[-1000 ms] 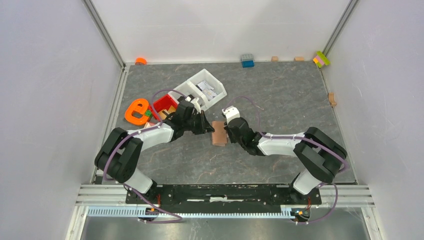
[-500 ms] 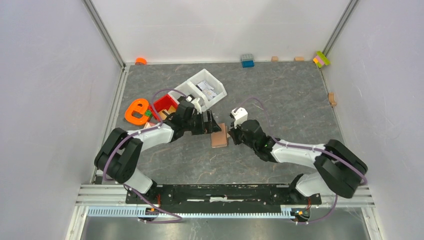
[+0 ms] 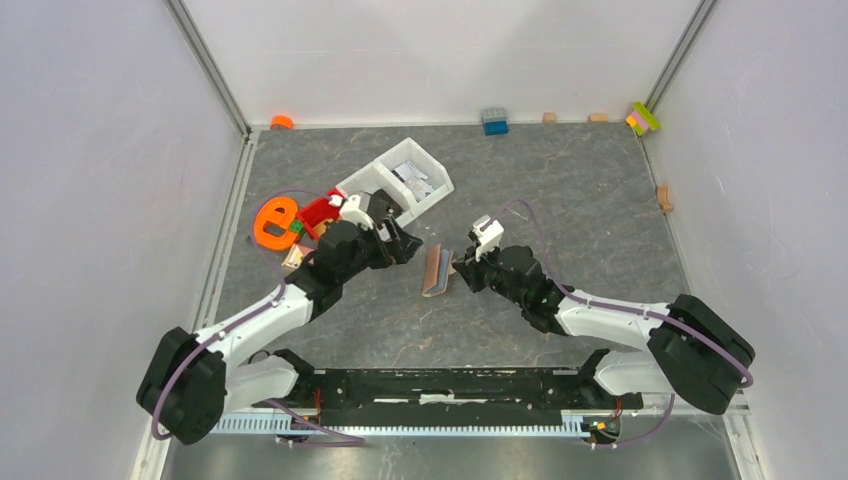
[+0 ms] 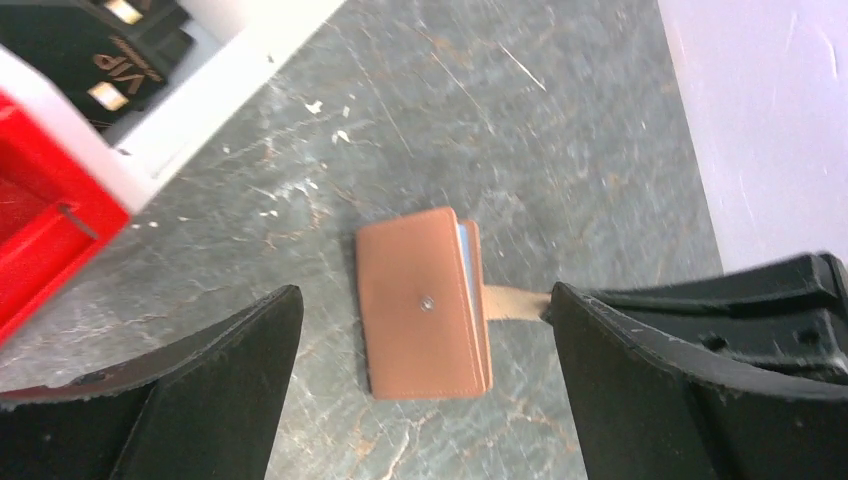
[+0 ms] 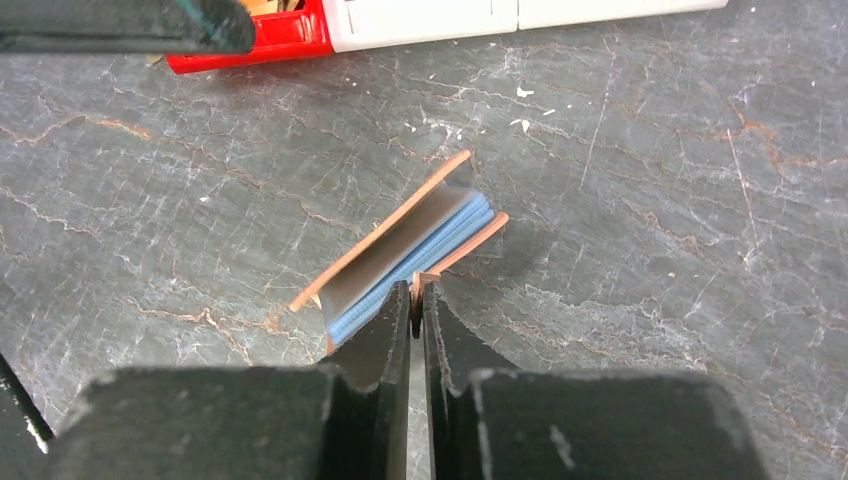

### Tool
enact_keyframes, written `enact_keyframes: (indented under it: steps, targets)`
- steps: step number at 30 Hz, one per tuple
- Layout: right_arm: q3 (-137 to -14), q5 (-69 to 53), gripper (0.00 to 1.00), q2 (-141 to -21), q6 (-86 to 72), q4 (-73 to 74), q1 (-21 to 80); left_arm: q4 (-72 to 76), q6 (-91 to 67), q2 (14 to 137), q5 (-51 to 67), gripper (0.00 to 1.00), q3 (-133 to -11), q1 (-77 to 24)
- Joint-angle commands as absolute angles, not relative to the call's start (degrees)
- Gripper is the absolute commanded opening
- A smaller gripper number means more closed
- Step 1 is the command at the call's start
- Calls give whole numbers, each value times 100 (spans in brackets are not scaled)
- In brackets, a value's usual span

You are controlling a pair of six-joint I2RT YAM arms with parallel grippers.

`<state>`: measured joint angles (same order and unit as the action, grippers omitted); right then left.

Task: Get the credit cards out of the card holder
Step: Open the card holder at the center of the board.

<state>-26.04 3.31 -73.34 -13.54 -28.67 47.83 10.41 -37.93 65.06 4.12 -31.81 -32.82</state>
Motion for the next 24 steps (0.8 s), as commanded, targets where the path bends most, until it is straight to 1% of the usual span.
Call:
enact_keyframes:
  steps: [1, 2, 3, 5, 11, 12, 14, 18, 19, 21, 24]
  targets:
    - [-2517, 106, 13, -7118, -1255, -3260, 4781, 1581, -4107, 6737, 145, 100, -3061, -3267]
    - [-2499, 83, 13, -7099, -1268, -3278, 4781, 1182, -3960, 6943, 398, 100, -3461, -3317]
    - [-2482, 72, 10, -7069, -1285, -3299, 4781, 497, -3834, 7217, 343, 100, -3883, -3473]
    - [-2466, 79, 0, -7041, -1284, -3305, 4777, -302, -3578, 7649, 79, 100, -4550, -3773]
    - [-2417, 184, 0, -7053, -1316, -3310, 4781, -40, -2901, 8074, -259, 99, -4429, -3941]
    - [-2429, 197, 0, -7049, -1329, -3297, 4783, -247, -2894, 8101, -256, 98, -4534, -3939]
    - [-2434, 287, 0, -7065, -1381, -3235, 4785, -330, -2784, 8096, -85, 89, -4615, -3987]
    - [-2462, 583, 0, -7053, -1409, -3059, 4777, -491, -2781, 8111, -265, 84, -4610, -3990]
    - [-2453, 610, 0, -7034, -1415, -3059, 4781, -544, -2768, 8161, -261, 80, -4643, -3990]
    - [-2436, 671, 0, -7015, -1424, -3059, 4781, -622, -2716, 8353, -77, 79, -4745, -3990]
    - [-2465, 881, 0, -7038, -1450, -2937, 4781, -850, -2691, 8757, -26, 71, -4990, -3995]
